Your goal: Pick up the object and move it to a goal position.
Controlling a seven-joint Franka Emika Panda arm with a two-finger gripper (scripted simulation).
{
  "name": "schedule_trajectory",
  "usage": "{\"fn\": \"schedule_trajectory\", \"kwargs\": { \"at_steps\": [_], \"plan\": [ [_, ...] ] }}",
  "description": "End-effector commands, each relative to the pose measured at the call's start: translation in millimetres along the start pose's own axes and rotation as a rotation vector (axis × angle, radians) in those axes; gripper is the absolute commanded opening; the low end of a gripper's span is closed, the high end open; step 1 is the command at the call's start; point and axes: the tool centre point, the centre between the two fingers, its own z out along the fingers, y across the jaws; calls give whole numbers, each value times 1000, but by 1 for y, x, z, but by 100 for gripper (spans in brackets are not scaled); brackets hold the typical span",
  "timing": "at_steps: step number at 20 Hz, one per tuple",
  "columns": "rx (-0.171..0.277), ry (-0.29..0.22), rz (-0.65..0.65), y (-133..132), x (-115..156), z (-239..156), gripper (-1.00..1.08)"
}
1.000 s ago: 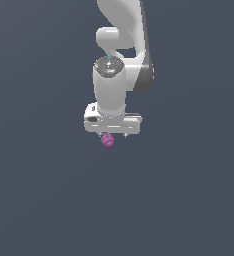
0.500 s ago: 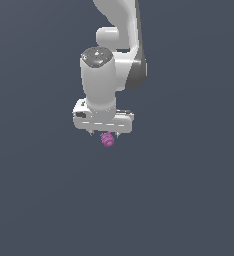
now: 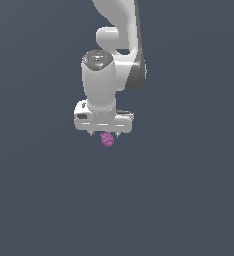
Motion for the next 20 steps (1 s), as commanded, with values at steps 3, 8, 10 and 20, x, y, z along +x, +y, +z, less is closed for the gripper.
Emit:
{"fn": "schedule_trajectory", "kwargs": {
  "at_steps": [3, 8, 10, 20],
  "plan": [
    [1, -4, -53, 1, -8, 12, 100],
    [4, -9, -145, 2, -21, 33, 100],
    [6, -12, -192, 2, -29, 43, 100],
    [17, -21, -395, 3, -64, 83, 100]
  ]
}}
